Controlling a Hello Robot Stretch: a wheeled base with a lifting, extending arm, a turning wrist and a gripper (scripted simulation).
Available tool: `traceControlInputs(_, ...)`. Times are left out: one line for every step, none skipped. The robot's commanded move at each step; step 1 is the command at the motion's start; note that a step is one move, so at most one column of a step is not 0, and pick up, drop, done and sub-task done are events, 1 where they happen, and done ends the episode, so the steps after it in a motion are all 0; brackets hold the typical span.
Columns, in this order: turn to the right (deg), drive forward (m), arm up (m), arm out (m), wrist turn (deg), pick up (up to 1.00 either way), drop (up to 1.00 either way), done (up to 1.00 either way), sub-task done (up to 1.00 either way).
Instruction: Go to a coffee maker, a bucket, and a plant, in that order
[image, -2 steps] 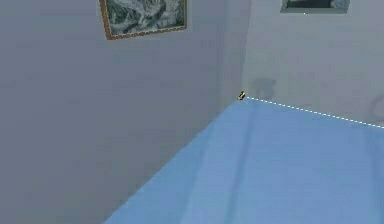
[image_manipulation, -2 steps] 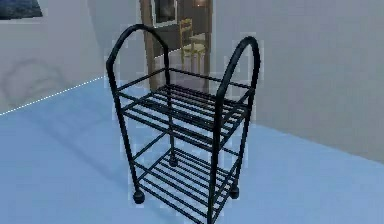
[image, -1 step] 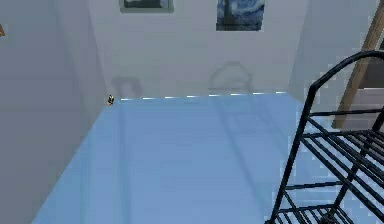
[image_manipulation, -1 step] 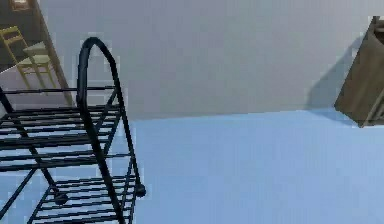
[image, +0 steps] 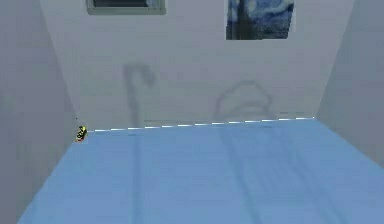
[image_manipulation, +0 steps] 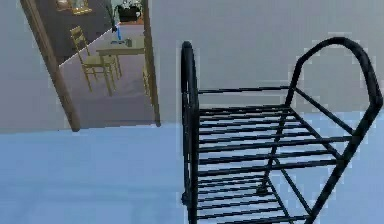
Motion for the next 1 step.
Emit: traceControlInputs(18.0, 0.0, 0.0, 0.0, 0.0, 0.0, 0.0, 0.0, 0.0)
